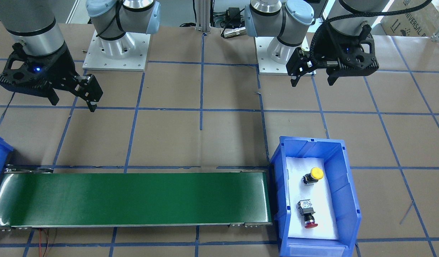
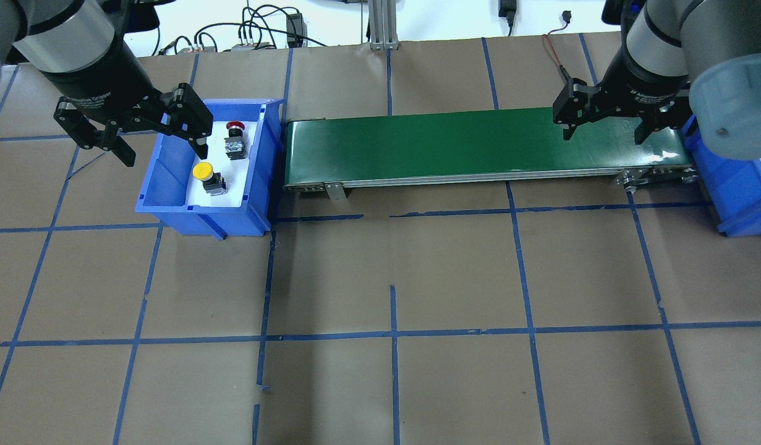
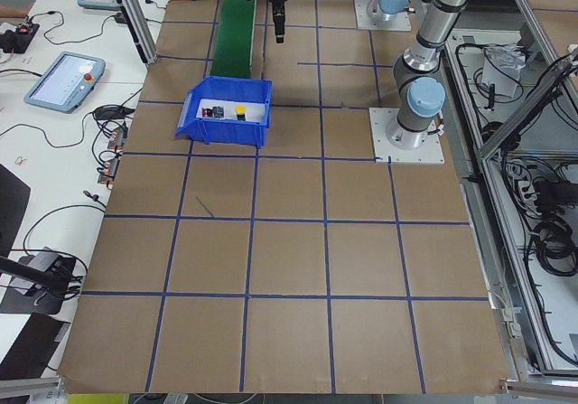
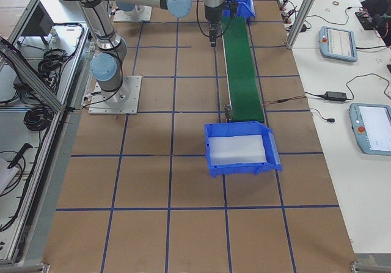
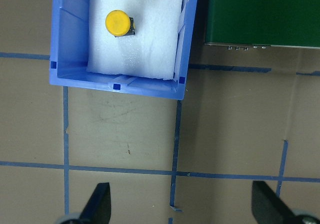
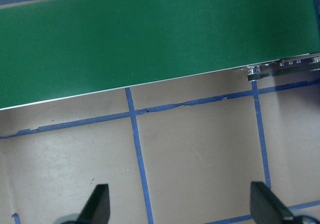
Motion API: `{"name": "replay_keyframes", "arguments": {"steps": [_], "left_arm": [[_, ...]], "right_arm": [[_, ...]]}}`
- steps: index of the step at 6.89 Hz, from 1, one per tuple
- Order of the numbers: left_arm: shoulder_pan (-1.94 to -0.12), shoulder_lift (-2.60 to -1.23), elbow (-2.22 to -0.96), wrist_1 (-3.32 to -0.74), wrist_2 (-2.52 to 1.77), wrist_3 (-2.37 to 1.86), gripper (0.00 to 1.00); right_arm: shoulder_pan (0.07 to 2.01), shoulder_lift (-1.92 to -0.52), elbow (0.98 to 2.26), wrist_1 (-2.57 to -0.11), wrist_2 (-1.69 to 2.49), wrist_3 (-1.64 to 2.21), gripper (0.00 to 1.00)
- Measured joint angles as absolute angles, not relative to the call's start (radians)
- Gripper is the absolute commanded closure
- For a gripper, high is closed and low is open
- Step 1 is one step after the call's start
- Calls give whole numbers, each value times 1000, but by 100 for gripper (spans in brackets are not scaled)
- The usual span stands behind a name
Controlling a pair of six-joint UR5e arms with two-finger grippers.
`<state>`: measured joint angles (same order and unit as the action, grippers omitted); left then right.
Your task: Transport two buttons from left to right
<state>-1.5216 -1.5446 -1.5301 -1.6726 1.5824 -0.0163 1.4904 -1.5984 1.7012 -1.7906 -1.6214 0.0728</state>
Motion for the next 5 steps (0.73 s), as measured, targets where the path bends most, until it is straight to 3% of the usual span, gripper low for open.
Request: {"name": "replay_keyframes", "arguments": {"steps": [5], "left_arm": [[-1521,-1542,-1530,-1675,1582,-12,0]], "right_arm": [[1483,-1598,1702,-1791,-1621,65,0]]}}
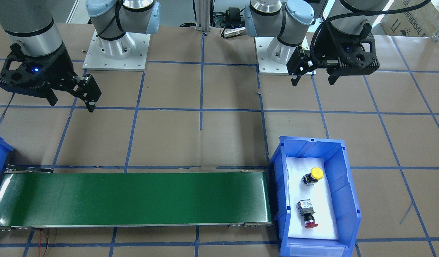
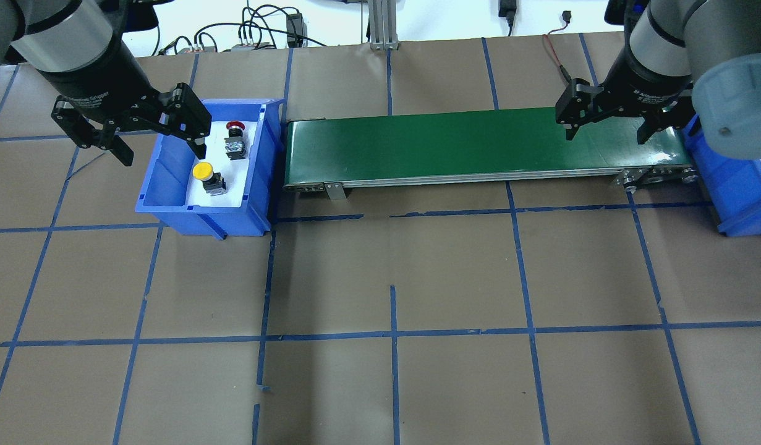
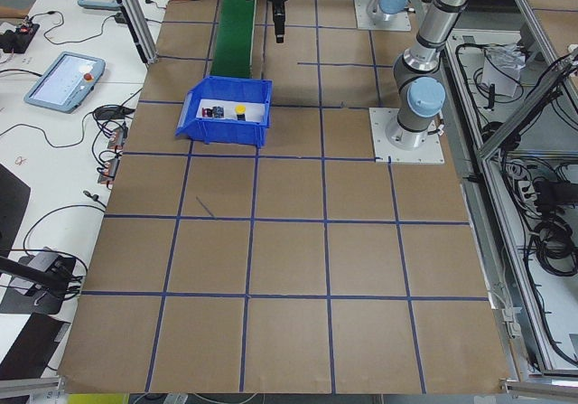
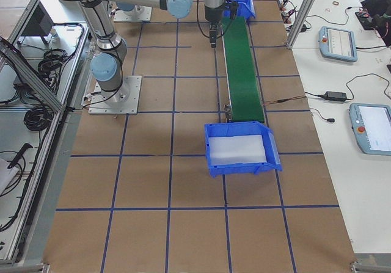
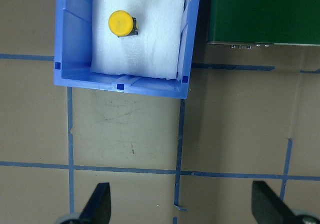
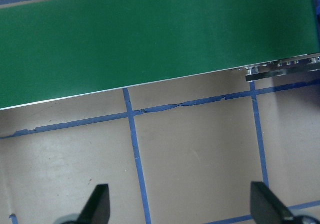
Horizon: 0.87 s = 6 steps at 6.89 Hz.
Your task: Transport two buttons from left to right
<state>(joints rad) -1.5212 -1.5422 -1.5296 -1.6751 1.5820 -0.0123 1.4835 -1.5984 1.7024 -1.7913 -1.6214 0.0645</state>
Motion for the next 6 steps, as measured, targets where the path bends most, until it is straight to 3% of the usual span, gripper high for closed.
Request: {"name": "replay_keyframes", "arguments": {"steps": [3,6], "left_arm": [[-1496,-1589,-1492,-1706,1584,29,0],[-1465,-1781,-1486,-1489,1585,98,0]], "right_arm": [[1483,-1598,1701,-1791,-1621,64,0],[1483,-1598,1701,-1790,-1621,64,0]]}}
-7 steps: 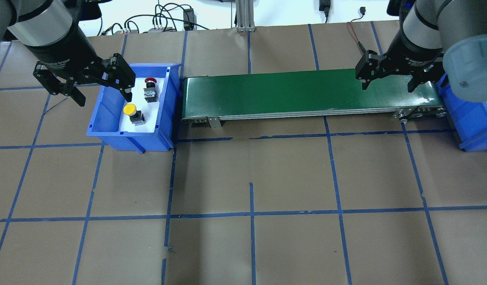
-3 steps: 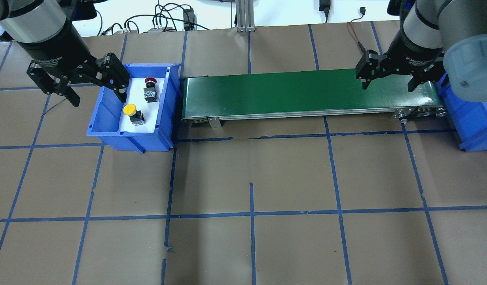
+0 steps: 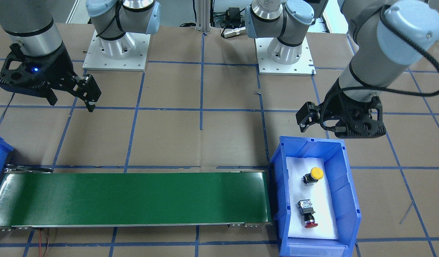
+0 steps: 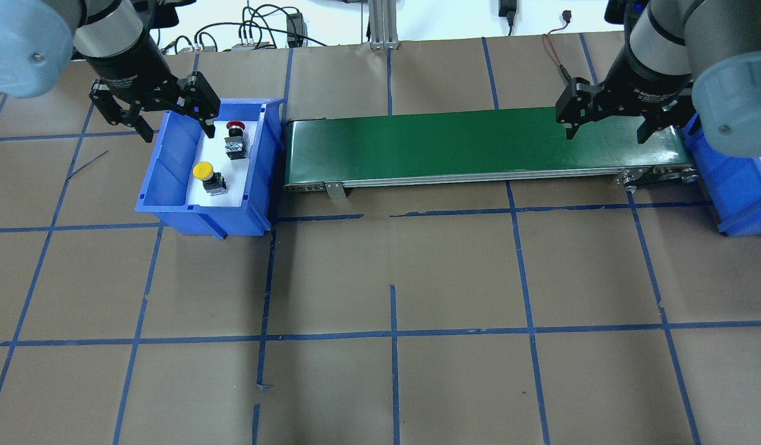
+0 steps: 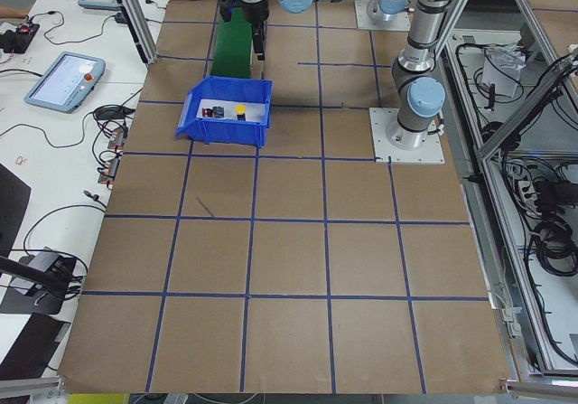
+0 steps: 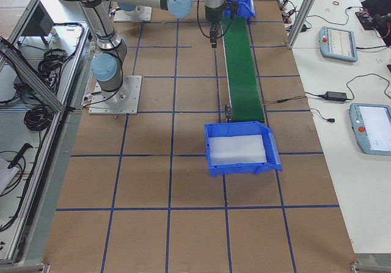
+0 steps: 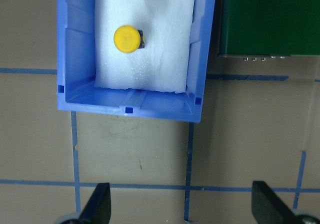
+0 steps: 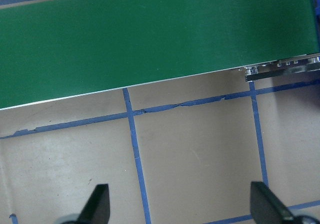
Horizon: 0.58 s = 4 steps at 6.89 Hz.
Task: Transport two buttons from left to right
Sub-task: 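Lower the left gripper into the blue bin over the yellow button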
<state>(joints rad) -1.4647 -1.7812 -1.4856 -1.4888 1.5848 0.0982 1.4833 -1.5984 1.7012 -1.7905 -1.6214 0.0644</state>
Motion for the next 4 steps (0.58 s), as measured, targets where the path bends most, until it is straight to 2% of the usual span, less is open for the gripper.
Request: {"name": "replay_keyframes", "arguments": {"steps": [4], "left_arm": [[-1399,-1915,-1544,-1319,1564,179,0]], "right_arm": [[1483,-1598,1702,-1791,-1621,64,0]]}}
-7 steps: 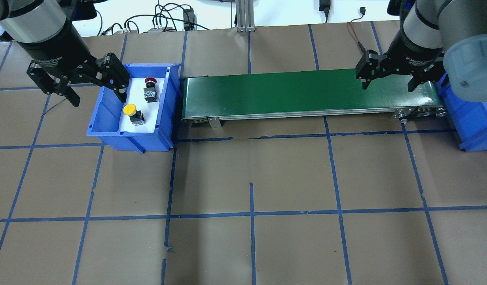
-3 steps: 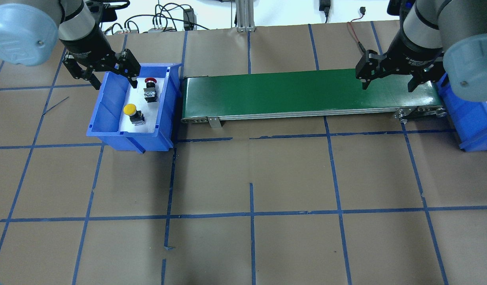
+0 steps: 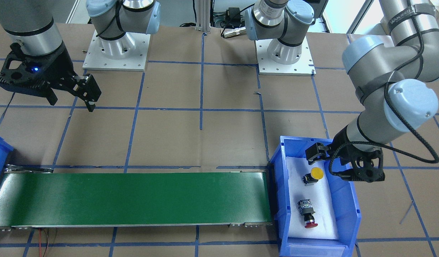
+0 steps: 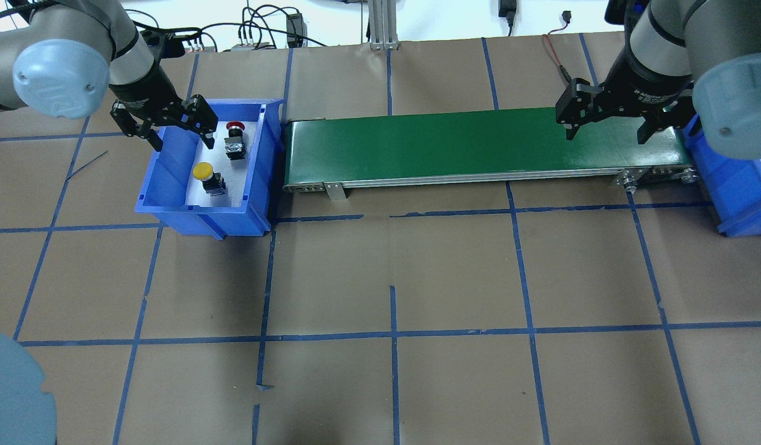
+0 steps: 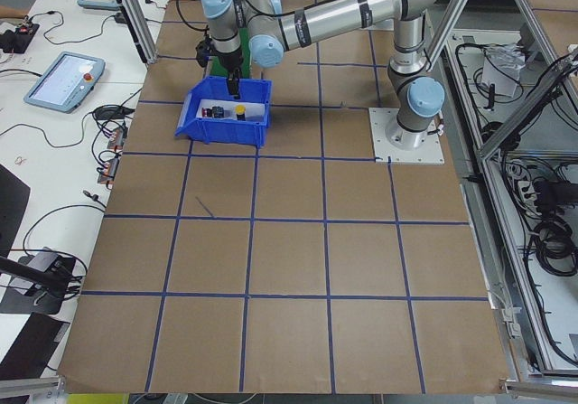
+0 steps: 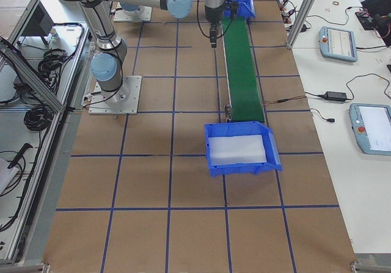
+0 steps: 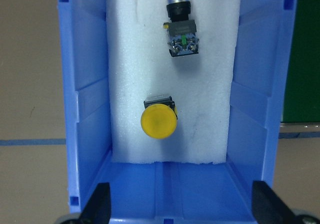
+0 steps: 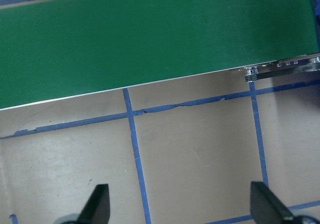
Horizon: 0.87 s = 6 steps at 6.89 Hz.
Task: Transport two buttons from left to right
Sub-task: 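Lower the left gripper into the blue bin over the yellow button, then close the left gripper on the yellow button and lift it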
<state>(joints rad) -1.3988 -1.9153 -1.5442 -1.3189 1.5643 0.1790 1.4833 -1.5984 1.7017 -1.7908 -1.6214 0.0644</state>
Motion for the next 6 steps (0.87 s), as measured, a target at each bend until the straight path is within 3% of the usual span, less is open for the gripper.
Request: {"name": "replay_keyframes", "arguments": {"steps": [4,5,6], "left_arm": [[-1398,-1951,-1664,-1124,1558,179,2],[-1397,-1963,-1670,-1108,1558,180,16],[-1397,-1973,-1672,-1101,1560,181,69]], "right_arm": [[1483,-1598,1700,-1792,-1621,57,0],[1483,-1598,1699,-1792,-1621,57,0],[1483,-1598,1699,-1792,-1621,57,0]]}}
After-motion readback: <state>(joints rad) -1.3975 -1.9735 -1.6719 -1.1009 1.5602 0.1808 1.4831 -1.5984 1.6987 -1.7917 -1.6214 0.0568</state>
